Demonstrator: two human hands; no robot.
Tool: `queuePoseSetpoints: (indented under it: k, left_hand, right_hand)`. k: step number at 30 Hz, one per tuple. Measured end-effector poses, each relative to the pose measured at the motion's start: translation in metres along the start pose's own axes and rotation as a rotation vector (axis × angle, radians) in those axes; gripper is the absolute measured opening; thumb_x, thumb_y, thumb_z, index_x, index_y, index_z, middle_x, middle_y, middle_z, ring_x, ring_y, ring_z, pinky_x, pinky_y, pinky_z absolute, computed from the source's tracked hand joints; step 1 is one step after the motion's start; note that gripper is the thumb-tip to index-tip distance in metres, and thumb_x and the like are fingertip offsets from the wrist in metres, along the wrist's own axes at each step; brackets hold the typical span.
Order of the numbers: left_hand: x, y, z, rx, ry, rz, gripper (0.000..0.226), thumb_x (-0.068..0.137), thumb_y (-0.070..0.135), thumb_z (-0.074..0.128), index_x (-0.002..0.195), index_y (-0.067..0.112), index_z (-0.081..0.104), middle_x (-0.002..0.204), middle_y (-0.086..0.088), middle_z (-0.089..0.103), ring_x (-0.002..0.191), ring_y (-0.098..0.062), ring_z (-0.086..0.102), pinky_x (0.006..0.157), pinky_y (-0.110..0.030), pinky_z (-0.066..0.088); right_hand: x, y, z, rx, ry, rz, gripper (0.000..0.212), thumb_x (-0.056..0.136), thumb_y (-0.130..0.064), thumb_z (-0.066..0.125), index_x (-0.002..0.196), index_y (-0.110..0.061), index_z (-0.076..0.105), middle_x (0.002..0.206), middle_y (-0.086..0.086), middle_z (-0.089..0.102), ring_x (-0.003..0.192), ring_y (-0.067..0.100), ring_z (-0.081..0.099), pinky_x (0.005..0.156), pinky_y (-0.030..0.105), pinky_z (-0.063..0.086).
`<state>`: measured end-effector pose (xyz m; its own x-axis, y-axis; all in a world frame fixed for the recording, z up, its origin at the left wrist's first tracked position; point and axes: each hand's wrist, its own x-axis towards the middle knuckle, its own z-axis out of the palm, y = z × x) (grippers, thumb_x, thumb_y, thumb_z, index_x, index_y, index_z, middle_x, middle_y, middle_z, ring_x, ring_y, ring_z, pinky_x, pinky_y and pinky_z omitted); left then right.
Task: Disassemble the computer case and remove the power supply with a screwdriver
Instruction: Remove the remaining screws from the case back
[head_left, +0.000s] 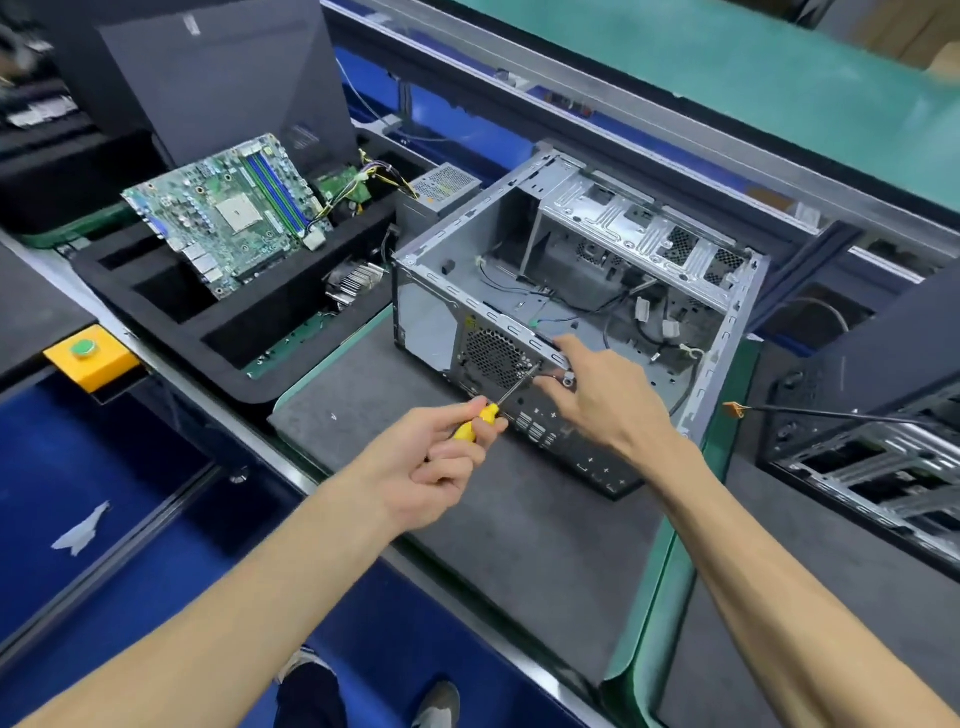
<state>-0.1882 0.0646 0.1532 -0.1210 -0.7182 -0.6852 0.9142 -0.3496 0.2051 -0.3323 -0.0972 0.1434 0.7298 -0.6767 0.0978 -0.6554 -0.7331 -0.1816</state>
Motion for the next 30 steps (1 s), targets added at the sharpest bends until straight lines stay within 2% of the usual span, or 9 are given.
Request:
queuePoseSetpoints:
  k: [2,4,10,14,16,20,22,26,30]
  left_hand:
    - [0.0,-0.002,-0.001,0.008,-0.051,-0.009,0.02,0.083,0.02,0.069,0.088,0.002,0.06,0.063,0.001,0.047,0.033,-0.004,0.025,0.024,-0.014,0.014]
    - [0.002,-0.006,-0.001,0.328,0.021,0.147,0.022,0.084,0.025,0.073,0.084,0.012,0.055,0.064,0.0,0.047,0.037,-0.005,0.023,0.026,-0.015,0.014]
    - [0.001,-0.011,-0.018,1.649,0.595,1.222,0.03,0.081,0.036,0.08,0.077,0.02,0.054,0.062,0.01,0.059,0.052,-0.016,0.053,0.047,-0.025,0.036]
    - [0.0,-0.012,-0.021,2.02,0.72,1.432,0.035,0.086,0.041,0.072,0.07,0.01,0.066,0.049,-0.005,0.059,0.042,-0.035,0.056,0.042,-0.031,0.04]
    - [-0.001,-0.019,-0.01,1.853,0.637,1.172,0.046,0.096,0.047,0.058,0.069,0.01,0.064,0.05,-0.007,0.059,0.049,-0.034,0.057,0.049,-0.035,0.047]
    - [0.0,-0.012,0.003,0.631,0.222,0.295,0.041,0.1,0.04,0.054,0.08,0.005,0.063,0.051,0.003,0.043,0.032,-0.007,0.027,0.028,-0.019,0.022]
    - [-0.004,-0.005,0.005,0.246,0.066,0.045,0.032,0.098,0.034,0.056,0.089,0.004,0.059,0.056,0.005,0.033,0.031,-0.004,0.023,0.023,-0.016,0.015]
    - [-0.002,-0.006,0.004,0.61,0.087,0.216,0.029,0.089,0.037,0.07,0.084,0.014,0.052,0.062,0.002,0.036,0.04,-0.008,0.02,0.028,-0.015,0.013]
    - [-0.002,-0.009,-0.003,0.869,0.293,0.577,0.028,0.087,0.026,0.074,0.093,0.001,0.063,0.066,-0.005,0.066,0.044,-0.013,0.035,0.036,-0.018,0.025]
  right_hand:
    - [0.0,0.0,-0.001,0.003,-0.004,0.002,0.052,0.1,-0.047,0.055,0.139,-0.014,0.046,0.09,0.012,0.074,0.086,0.035,0.068,0.072,0.041,0.05]
    - [0.0,-0.001,-0.002,0.004,-0.016,0.011,0.053,0.1,-0.047,0.054,0.141,-0.015,0.045,0.094,0.012,0.074,0.09,0.036,0.068,0.076,0.042,0.052]
    - [-0.003,-0.003,-0.004,0.016,-0.013,0.033,0.051,0.1,-0.047,0.055,0.14,-0.015,0.046,0.102,0.012,0.075,0.094,0.036,0.068,0.079,0.042,0.051]
    - [-0.002,-0.003,-0.003,-0.003,-0.019,0.04,0.049,0.1,-0.046,0.054,0.137,-0.016,0.047,0.097,0.014,0.074,0.093,0.037,0.067,0.077,0.042,0.051]
    - [-0.002,-0.003,-0.004,-0.007,-0.022,0.045,0.048,0.1,-0.046,0.054,0.137,-0.016,0.047,0.096,0.013,0.073,0.092,0.037,0.067,0.077,0.043,0.051]
    - [-0.002,-0.003,-0.004,-0.036,-0.02,0.037,0.045,0.1,-0.046,0.054,0.131,-0.014,0.049,0.092,0.014,0.072,0.087,0.038,0.067,0.075,0.043,0.052]
    - [-0.002,-0.003,-0.004,-0.035,-0.022,0.04,0.046,0.1,-0.047,0.054,0.131,-0.013,0.05,0.092,0.014,0.072,0.088,0.038,0.067,0.075,0.044,0.053]
    - [-0.002,-0.005,-0.005,-0.038,-0.033,0.04,0.047,0.1,-0.047,0.053,0.135,-0.015,0.047,0.096,0.014,0.073,0.091,0.038,0.067,0.078,0.045,0.053]
    - [-0.002,-0.004,-0.004,-0.039,-0.026,0.039,0.047,0.1,-0.047,0.053,0.135,-0.015,0.047,0.096,0.014,0.073,0.09,0.038,0.067,0.077,0.044,0.053]
